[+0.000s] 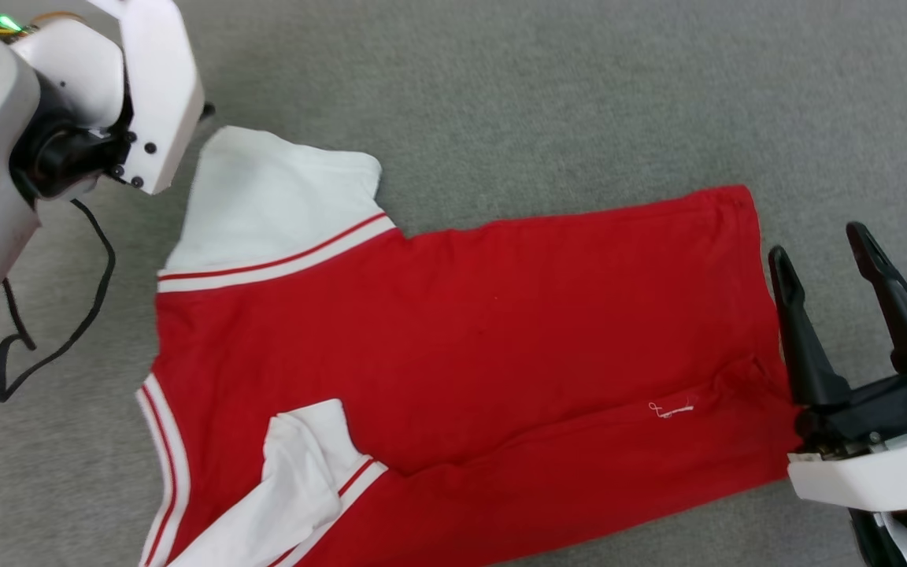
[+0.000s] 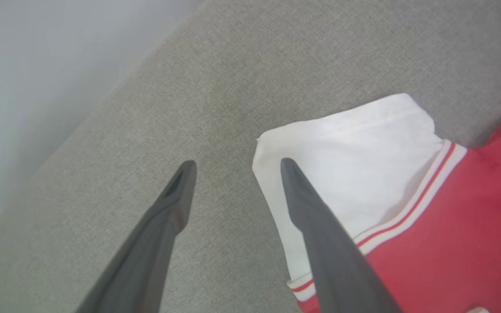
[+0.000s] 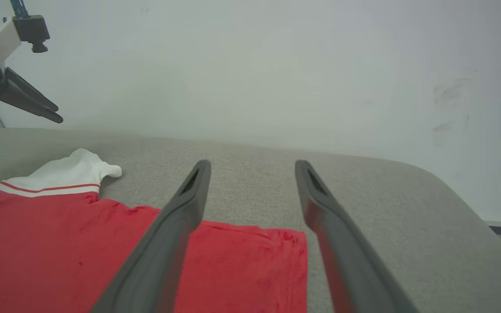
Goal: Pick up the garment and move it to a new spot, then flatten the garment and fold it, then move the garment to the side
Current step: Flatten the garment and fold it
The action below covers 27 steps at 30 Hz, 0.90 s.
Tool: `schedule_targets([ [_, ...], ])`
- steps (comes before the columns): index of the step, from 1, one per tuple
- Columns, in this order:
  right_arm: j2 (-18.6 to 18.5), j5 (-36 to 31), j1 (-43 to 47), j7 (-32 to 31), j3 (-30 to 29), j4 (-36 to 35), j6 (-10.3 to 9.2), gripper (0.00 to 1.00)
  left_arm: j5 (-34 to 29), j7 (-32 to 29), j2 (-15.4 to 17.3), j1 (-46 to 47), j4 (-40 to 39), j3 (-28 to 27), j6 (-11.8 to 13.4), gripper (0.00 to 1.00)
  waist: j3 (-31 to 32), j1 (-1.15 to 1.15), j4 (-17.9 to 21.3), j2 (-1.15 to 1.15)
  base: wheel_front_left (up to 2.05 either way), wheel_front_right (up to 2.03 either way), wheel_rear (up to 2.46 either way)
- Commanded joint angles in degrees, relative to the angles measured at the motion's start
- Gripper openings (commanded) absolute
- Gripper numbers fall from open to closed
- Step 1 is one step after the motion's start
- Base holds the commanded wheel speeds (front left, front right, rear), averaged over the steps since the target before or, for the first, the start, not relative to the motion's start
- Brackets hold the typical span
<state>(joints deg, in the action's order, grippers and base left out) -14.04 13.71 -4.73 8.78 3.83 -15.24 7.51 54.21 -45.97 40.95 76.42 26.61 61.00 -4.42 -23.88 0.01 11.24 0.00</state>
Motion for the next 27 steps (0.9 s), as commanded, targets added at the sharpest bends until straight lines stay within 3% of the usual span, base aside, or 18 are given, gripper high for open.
schedule_targets([
  [1,0.13,-0.3,-1.04,0.31,0.24,0.14,-0.05,1.0,0.29,-1.1,-0.04,0.74,0.31,0.33,-0.23,1.0,-2.44,-0.01,1.91,0.0,0.0,0.0,0.0],
  [8,-1.14,0.36,-4.52,1.7,2.17,2.38,-0.05,1.0,-0.94,-14.51,-0.8,5.61,1.71,5.08,-1.48,1.0,-7.12,-0.01,4.27,0.0,0.0,0.0,0.0],
  [15,-1.85,0.98,-5.96,3.24,3.66,5.1,-0.05,1.0,-1.5,-16.45,-0.69,3.56,2.2,8.41,-2.24,1.0,-8.81,-0.01,4.87,0.0,0.0,0.0,0.0],
  [16,-1.88,1.05,-6.05,3.45,3.89,5.45,-0.05,1.0,-1.36,-16.24,-0.7,3.16,2.21,8.58,-2.31,0.42,-8.84,-0.01,4.78,0.0,0.0,0.0,0.0],
  [17,-1.98,1.15,-6.04,3.57,4.08,5.76,-0.05,1.0,-1.27,-16.03,-0.65,2.9,2.17,8.74,-2.41,0.0,-8.78,-0.01,4.66,0.0,0.0,0.0,0.0],
  [27,-5.18,0.66,-8.09,2.45,1.07,7.9,-0.06,1.0,-0.16,-9.35,0.24,1.21,0.62,8.39,-2.86,0.0,-1.78,-0.01,1.8,0.0,0.0,0.0,0.0],
])
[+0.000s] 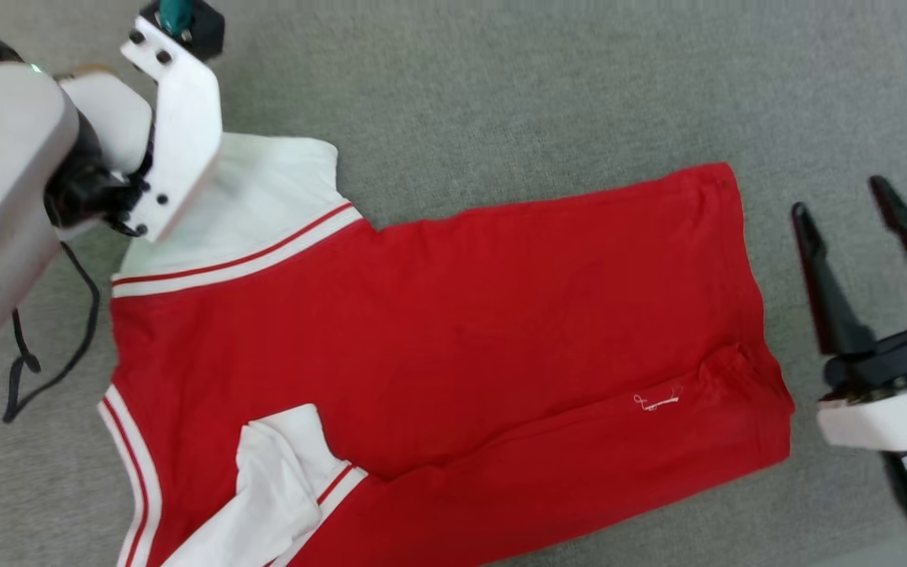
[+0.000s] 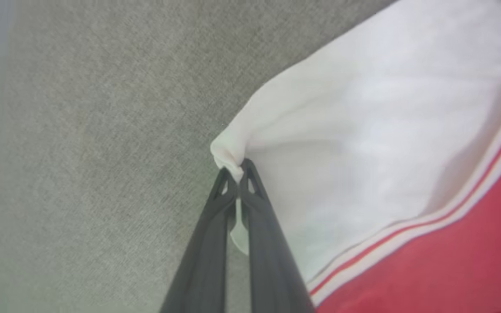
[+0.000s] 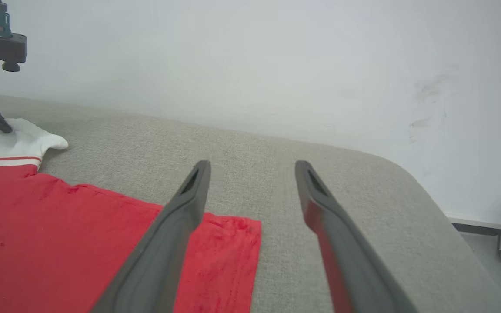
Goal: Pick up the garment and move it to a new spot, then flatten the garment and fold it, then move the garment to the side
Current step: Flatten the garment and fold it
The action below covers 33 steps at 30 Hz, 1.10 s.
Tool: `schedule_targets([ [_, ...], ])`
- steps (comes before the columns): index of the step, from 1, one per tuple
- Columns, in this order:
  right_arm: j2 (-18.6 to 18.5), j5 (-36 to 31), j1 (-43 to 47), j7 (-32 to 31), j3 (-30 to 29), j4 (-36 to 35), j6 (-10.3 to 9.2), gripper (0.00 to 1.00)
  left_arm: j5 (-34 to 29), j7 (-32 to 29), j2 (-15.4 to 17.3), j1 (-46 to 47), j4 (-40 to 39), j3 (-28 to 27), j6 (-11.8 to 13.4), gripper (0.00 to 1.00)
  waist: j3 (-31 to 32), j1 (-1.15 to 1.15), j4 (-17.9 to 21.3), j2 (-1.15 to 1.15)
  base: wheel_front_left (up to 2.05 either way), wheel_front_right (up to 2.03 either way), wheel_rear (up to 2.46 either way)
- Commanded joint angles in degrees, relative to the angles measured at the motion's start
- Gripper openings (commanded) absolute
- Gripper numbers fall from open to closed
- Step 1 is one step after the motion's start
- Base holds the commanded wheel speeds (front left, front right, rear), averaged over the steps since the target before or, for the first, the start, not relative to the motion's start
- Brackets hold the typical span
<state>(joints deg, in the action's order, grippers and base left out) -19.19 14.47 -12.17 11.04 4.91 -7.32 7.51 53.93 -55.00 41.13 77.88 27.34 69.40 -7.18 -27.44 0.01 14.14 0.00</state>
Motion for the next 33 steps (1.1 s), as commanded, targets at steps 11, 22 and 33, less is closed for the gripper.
schedule_targets([
  [11,-16.25,8.15,-8.09,-24.54,1.43,0.02,-0.06,1.0,0.28,9.59,0.59,-3.35,-9.0,0.63,-0.19,0.0,8.39,-0.01,-6.43,0.0,0.0,0.0,0.0],
  [22,-32.86,23.84,-20.66,-58.1,18.5,1.6,-0.05,1.0,-0.78,12.49,-0.12,-2.86,-16.22,1.66,-0.21,0.0,6.29,-0.01,-11.25,0.0,0.0,0.0,0.0],
  [33,-30.31,28.62,-31.34,-71.87,24.27,13.27,-0.05,1.0,-1.75,14.62,-1.42,-0.06,-17.84,1.82,-0.22,0.0,0.58,-0.01,-15.59,0.0,0.0,0.0,0.0],
])
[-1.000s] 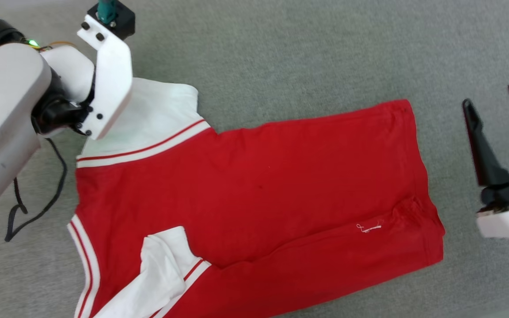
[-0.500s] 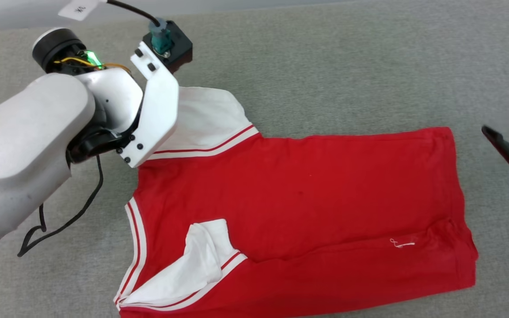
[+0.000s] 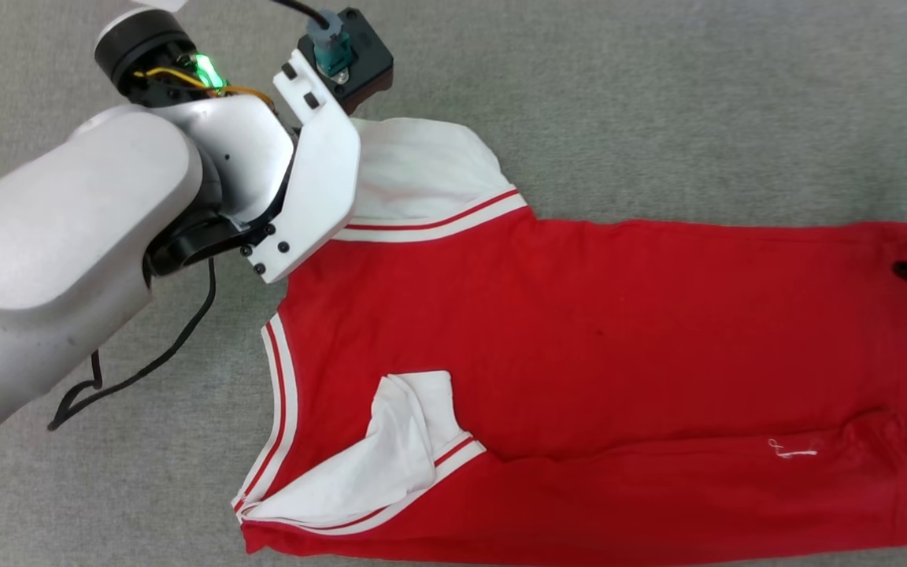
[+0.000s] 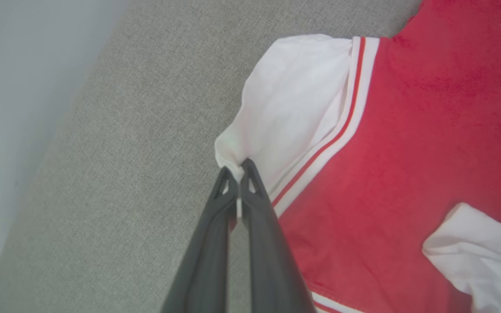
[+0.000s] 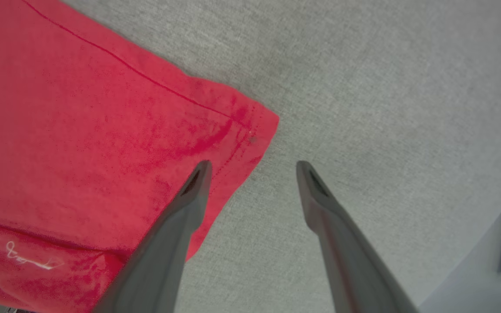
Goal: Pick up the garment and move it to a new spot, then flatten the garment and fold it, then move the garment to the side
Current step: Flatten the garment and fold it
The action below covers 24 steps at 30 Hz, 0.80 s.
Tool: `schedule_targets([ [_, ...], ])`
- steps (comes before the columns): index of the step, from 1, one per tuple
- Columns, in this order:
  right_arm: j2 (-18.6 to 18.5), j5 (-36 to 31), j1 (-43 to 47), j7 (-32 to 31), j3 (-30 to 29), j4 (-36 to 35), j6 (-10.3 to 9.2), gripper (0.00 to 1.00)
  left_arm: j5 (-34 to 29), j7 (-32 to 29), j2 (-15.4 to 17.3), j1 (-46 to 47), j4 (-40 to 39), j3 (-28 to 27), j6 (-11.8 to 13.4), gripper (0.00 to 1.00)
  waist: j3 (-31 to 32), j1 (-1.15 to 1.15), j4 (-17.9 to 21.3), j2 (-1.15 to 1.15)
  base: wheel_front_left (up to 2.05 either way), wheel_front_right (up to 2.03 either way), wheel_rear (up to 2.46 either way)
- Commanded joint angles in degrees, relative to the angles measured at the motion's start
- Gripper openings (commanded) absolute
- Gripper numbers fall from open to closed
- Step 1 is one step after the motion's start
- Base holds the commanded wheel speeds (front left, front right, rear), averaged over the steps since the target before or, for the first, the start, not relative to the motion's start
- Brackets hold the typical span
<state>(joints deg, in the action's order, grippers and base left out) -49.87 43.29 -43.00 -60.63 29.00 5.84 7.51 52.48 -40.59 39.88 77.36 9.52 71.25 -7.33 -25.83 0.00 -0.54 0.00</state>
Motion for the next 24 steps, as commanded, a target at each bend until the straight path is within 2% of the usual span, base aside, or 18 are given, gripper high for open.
schedule_targets([
  [1,0.92,-0.58,-0.62,-0.25,0.45,1.11,-0.05,1.0,-0.38,0.52,-0.2,0.7,-0.04,0.0,-0.06,0.0,-1.53,0.0,-1.18,0.0,0.0,0.0,0.0],
  [11,4.85,1.27,4.06,2.93,4.96,7.18,-0.04,1.0,-0.2,2.05,-0.34,1.64,0.73,0.83,-0.06,0.0,-3.67,0.0,-2.01,0.0,0.0,0.0,0.0],
  [12,4.92,1.37,3.78,3.62,4.98,7.37,-0.05,0.48,-0.09,2.12,-0.28,1.56,0.88,0.92,-0.07,0.0,-3.5,0.0,-1.88,0.0,0.0,0.0,0.0],
  [13,4.92,1.37,3.78,3.62,4.98,7.37,-0.05,0.48,-0.09,2.12,-0.28,1.56,0.88,0.92,-0.07,0.0,-3.5,0.0,-1.88,0.0,0.0,0.0,0.0],
  [14,4.99,1.53,3.44,4.23,5.02,7.48,-0.05,0.0,0.0,2.3,-0.18,1.34,1.14,1.01,-0.06,0.0,-3.18,0.0,-1.72,0.0,0.0,0.0,0.0],
  [24,4.02,2.22,2.12,14.04,5.78,6.82,-0.05,0.0,2.34,5.65,0.44,-3.33,3.53,1.59,-0.06,0.0,4.7,0.0,-0.24,0.0,0.0,0.0,0.0],
])
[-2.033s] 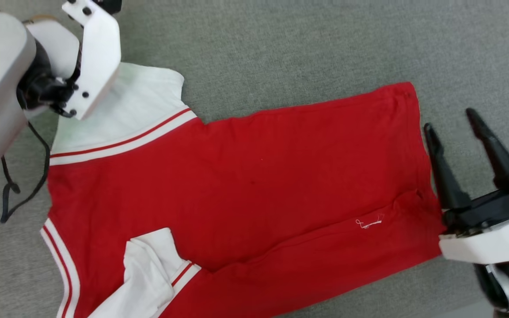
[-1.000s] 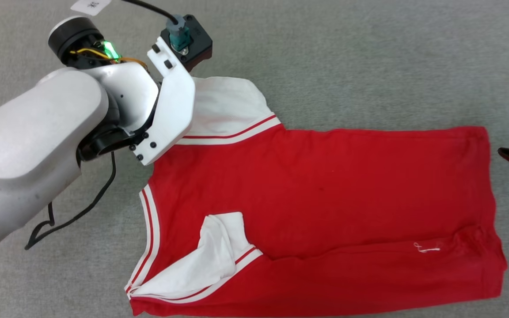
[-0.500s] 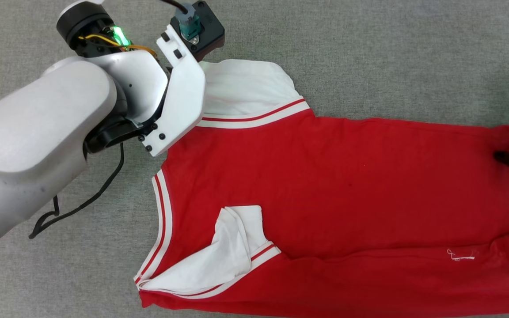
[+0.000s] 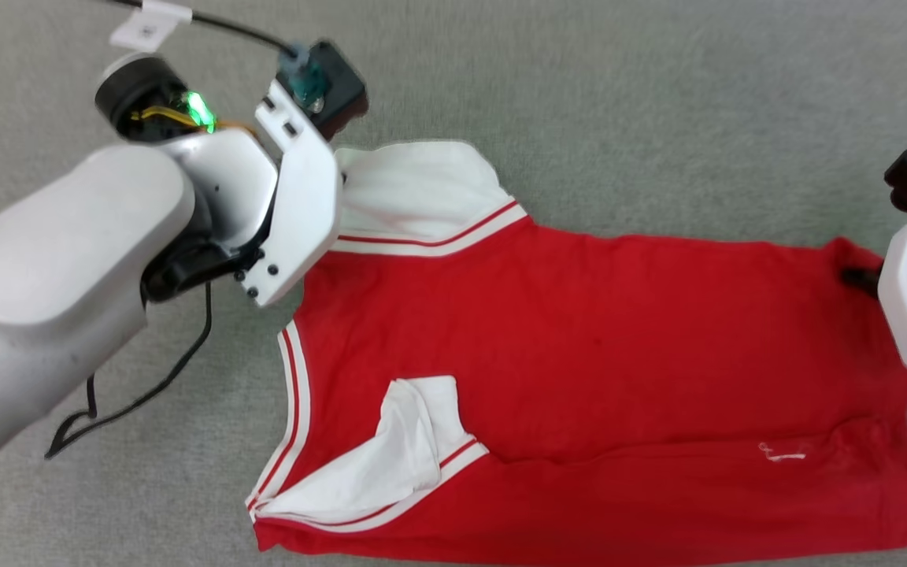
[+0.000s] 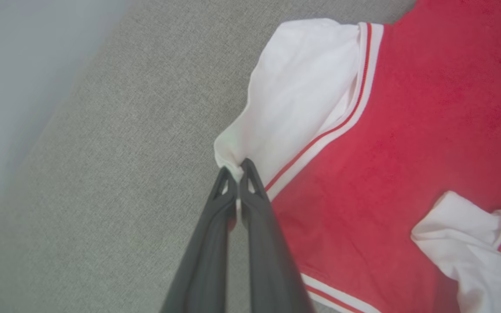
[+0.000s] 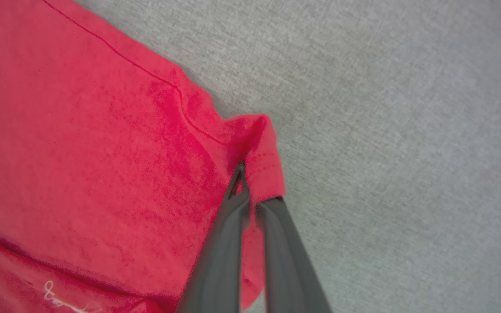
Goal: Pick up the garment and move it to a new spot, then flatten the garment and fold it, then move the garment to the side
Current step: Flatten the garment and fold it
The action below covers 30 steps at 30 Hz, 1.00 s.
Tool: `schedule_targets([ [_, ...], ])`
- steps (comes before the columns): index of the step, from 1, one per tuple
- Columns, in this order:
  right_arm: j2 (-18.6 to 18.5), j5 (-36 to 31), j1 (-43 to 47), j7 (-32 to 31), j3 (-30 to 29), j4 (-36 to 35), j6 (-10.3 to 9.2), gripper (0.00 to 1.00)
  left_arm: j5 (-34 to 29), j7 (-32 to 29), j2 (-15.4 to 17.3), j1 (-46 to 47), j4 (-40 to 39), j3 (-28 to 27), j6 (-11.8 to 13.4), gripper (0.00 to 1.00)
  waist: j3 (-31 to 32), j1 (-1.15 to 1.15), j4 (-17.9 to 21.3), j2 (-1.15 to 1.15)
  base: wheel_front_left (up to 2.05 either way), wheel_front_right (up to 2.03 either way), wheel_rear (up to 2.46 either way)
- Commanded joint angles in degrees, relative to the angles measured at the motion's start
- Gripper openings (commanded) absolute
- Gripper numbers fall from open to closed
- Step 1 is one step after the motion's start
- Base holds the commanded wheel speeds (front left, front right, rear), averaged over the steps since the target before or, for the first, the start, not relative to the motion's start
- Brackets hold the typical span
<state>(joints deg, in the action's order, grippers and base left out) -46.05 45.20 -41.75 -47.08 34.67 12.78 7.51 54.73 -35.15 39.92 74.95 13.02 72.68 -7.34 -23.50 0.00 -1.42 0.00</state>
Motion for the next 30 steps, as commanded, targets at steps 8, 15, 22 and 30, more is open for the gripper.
schedule_targets([
  [8,-1.19,2.85,5.82,8.43,0.86,-1.2,-0.05,0.0,1.51,1.48,2.1,-7.04,-2.7,0.45,-0.05,0.0,10.31,0.0,0.31,0.0,0.0,0.0,0.0],
  [15,-3.6,4.36,13.28,12.95,-0.39,-2.58,-0.05,0.0,2.08,0.69,5.14,-12.52,-7.97,0.57,0.71,0.0,15.09,0.0,-0.54,0.0,0.0,0.0,0.0],
  [22,-5.57,4.64,20.43,14.92,-0.95,-4.97,-0.05,0.0,1.49,-0.83,8.1,-21.06,-13.22,0.65,2.47,0.0,17.8,0.0,-0.8,0.0,0.0,0.0,0.0],
  [30,-6.08,4.72,28.28,16.27,-1.4,-5.95,-0.05,0.0,0.9,0.1,9.18,-31.77,-15.19,0.71,4.16,0.0,16.99,0.0,-0.69,0.0,0.0,0.0,0.0],
])
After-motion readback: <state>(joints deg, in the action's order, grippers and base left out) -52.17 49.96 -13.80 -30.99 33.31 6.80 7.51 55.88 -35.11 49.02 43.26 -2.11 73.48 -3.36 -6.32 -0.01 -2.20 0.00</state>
